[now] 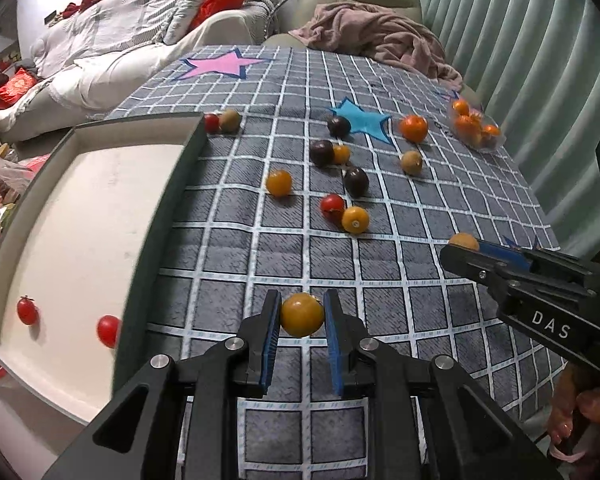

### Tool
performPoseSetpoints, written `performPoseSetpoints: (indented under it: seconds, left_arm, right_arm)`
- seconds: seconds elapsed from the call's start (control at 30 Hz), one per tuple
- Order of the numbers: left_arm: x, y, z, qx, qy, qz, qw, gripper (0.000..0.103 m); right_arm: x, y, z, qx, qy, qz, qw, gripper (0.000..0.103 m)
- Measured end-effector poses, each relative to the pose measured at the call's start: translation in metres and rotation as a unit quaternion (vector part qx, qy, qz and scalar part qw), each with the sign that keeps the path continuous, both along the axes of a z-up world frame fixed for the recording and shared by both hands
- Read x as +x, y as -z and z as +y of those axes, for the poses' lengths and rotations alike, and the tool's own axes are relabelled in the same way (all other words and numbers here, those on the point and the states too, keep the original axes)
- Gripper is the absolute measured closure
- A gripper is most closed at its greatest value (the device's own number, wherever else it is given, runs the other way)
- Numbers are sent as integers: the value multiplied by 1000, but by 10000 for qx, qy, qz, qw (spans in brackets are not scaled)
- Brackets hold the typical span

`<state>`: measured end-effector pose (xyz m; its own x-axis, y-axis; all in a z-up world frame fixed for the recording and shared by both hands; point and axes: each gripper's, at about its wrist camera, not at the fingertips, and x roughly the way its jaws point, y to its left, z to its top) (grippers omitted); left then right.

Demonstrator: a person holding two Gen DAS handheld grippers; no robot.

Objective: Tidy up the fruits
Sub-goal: 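Carry the yellow tomato and brown fruit over the white tray, then lower both fruits into the tray and open both tools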

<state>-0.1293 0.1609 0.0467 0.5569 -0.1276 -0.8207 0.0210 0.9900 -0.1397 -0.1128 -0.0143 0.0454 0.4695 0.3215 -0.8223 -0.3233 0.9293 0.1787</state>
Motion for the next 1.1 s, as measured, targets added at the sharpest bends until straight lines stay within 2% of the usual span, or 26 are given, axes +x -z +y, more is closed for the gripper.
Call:
performPoseSetpoints:
  seconds: [0.27, 0.57, 0.83, 1.1]
  left_arm:
    - [-6, -12, 26, -86, -214, -175, 9996, 80]
    - [-14, -17, 77, -64, -633, -315, 9975, 80]
    - [-18, -12, 128, 67, -1101, -338, 9933, 80]
    - [-2, 3, 173, 274, -1540, -180, 9875, 80]
  right_arm:
    - [-6, -14, 33, -103, -301, -112, 9994, 76]
    - [-11, -27, 88, -152, -762, -208, 9968, 76]
    - [-12, -29, 143, -154, -1217, -193, 9923, 76]
    - [-5, -20, 199, -194, -1661, -97, 9859, 76]
